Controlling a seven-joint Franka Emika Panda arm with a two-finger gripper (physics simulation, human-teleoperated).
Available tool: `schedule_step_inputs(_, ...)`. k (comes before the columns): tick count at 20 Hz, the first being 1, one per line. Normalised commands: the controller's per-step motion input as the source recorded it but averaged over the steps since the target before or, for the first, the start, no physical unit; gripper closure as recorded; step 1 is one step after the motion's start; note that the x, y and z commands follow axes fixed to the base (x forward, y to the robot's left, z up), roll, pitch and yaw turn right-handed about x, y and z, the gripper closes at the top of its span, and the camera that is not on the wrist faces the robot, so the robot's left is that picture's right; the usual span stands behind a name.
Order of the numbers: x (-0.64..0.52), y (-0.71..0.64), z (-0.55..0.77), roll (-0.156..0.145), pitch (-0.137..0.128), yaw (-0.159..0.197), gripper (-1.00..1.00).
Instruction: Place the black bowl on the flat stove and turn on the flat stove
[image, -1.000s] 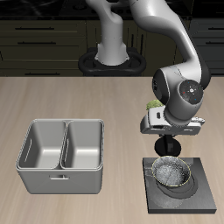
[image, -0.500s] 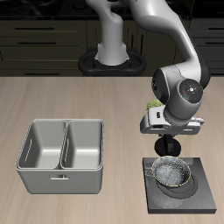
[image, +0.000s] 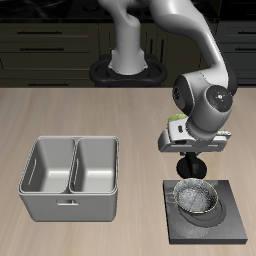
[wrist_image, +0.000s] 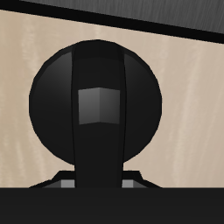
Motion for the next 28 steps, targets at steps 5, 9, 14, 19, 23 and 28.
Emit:
schedule_step_inputs(5, 0.01, -0.33, 0.11, 0.006, -0.026, 0.049, 1.00)
schedule_step_inputs(9, 0.06, -0.42, 0.27, 0.028, -0.042, 0.067, 1.00)
schedule_step_inputs(14, 0.01, -0.28, 0.32, 0.006, -0.061, 0.047, 1.00)
schedule_step_inputs(19, 0.04, -0.38, 0.41, 0.038, -0.029, 0.047, 1.00)
schedule_step_inputs(23, 0.03, -0.10, 0.53, 0.023, -0.078, 0.083, 1.00)
schedule_step_inputs(28, 0.08, -0.15, 0.32, -0.009, -0.042, 0.014, 1.00)
